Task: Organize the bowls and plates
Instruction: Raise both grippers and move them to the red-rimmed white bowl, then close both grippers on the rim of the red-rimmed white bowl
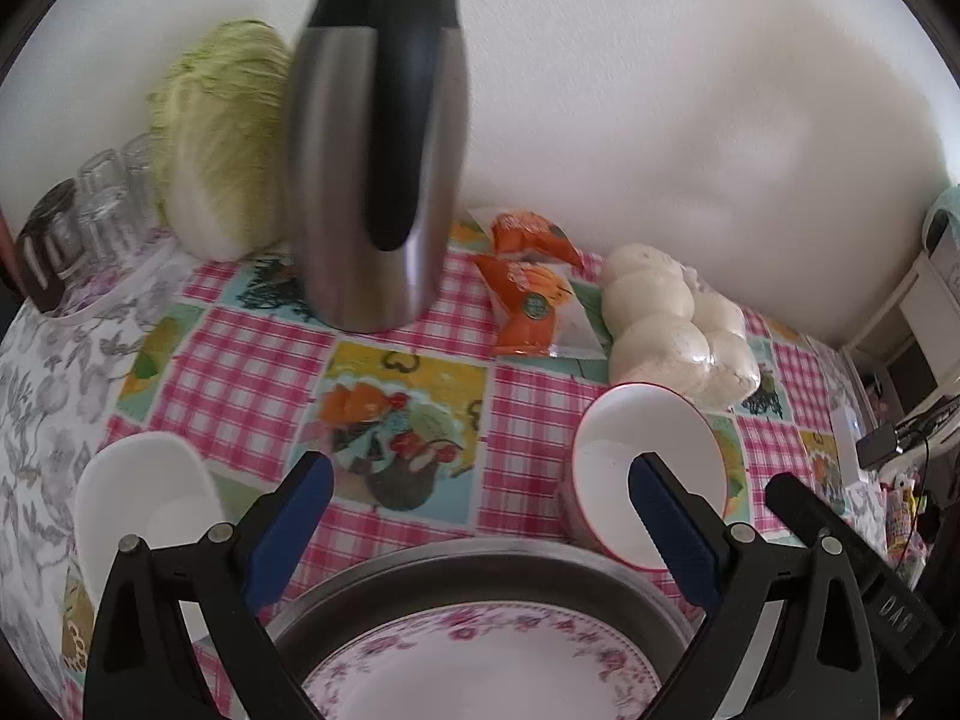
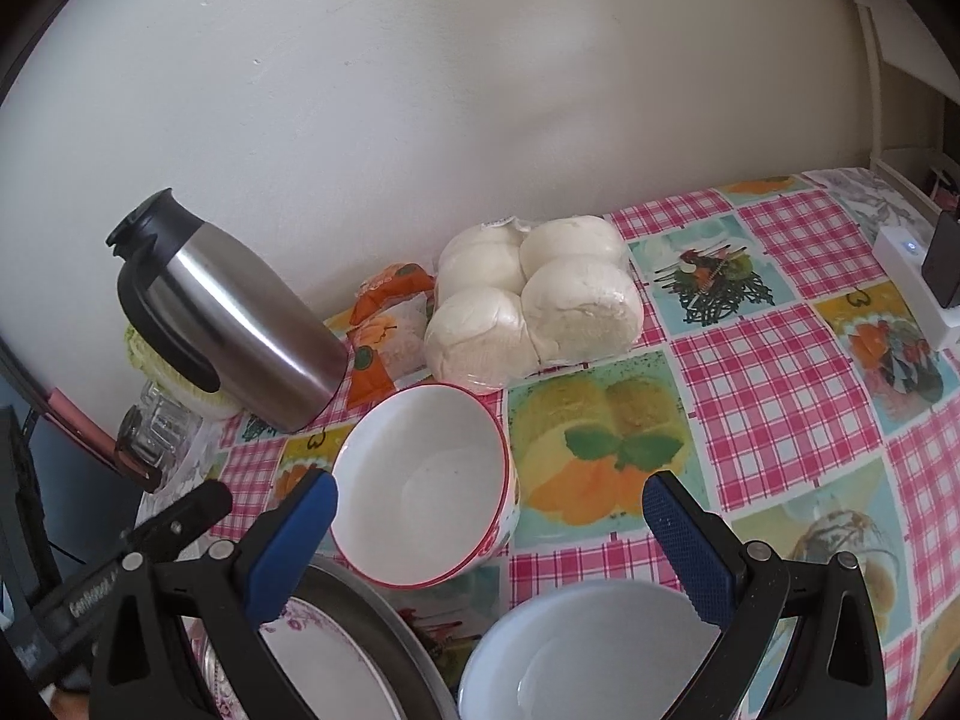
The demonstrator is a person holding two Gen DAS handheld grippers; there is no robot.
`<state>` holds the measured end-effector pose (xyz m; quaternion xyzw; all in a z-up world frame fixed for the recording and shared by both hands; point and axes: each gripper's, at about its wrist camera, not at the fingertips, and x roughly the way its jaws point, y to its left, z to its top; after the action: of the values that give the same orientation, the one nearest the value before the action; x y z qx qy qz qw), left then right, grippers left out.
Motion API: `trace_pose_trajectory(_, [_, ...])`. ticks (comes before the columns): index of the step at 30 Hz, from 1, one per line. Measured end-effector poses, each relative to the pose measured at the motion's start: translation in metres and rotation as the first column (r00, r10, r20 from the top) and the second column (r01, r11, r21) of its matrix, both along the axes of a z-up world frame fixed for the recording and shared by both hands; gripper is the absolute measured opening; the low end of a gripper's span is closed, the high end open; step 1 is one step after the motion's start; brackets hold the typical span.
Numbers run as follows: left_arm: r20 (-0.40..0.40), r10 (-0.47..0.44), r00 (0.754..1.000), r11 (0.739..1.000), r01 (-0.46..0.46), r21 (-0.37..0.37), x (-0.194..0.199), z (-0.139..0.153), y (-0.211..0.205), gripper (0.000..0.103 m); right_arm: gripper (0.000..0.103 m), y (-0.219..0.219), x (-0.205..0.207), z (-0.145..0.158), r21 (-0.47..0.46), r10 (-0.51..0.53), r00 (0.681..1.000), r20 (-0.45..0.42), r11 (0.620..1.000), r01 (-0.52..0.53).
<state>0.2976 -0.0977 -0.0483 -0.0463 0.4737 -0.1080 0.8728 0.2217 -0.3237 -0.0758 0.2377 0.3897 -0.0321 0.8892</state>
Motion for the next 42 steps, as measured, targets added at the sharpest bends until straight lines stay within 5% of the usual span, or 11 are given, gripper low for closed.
trace_pose_trajectory(8, [-0.082, -0.052, 0.995, 0.996, 0.058, 0.071, 0.025, -0.008, -0.035, 0.099, 0.101, -0.004, 0.013, -0.012, -0.010, 0.011, 0.999, -0.038, 1.000, -0.011])
trace_pose_trajectory(12, [-0.113, -0.052, 0.992, 0.994, 0.062, 0.090, 0.034, -0.017, -0.042, 0.097, 0.081, -0.001, 0.020, -0.022, -0.005, 0.014, 0.998, -0.062, 1.000, -0.014])
trace_pose_trajectory(17, [-0.163, -0.076, 0.984, 0.988, 0.097, 0.120, 0.040, -0.034, -0.054, 0.073, 0.055, 0.004, 0.026, -0.027, -0.004, 0.032, 0.996, -0.079, 0.999, -0.033])
trace_pose_trajectory(21, [-0.205, -0.091, 0.974, 0.987, 0.116, 0.112, 0.044, -0.048, -0.059, 0.055, 0.044, 0.010, 0.032, -0.035, 0.000, 0.049, 0.993, -0.111, 0.999, -0.050])
trace_pose_trajectory(32, [-0.279, -0.129, 0.952, 0.985, 0.155, 0.076, 0.051, -0.076, -0.070, 0.015, 0.033, 0.019, 0.043, -0.052, 0.012, 0.086, 0.981, -0.172, 0.996, -0.085])
trace_pose_trajectory(42, [-0.252, -0.147, 0.956, 0.983, 0.170, 0.071, 0.044, -0.080, -0.078, 0.009, 0.033, 0.024, 0.045, -0.054, -0.008, 0.100, 0.979, -0.177, 0.995, -0.103])
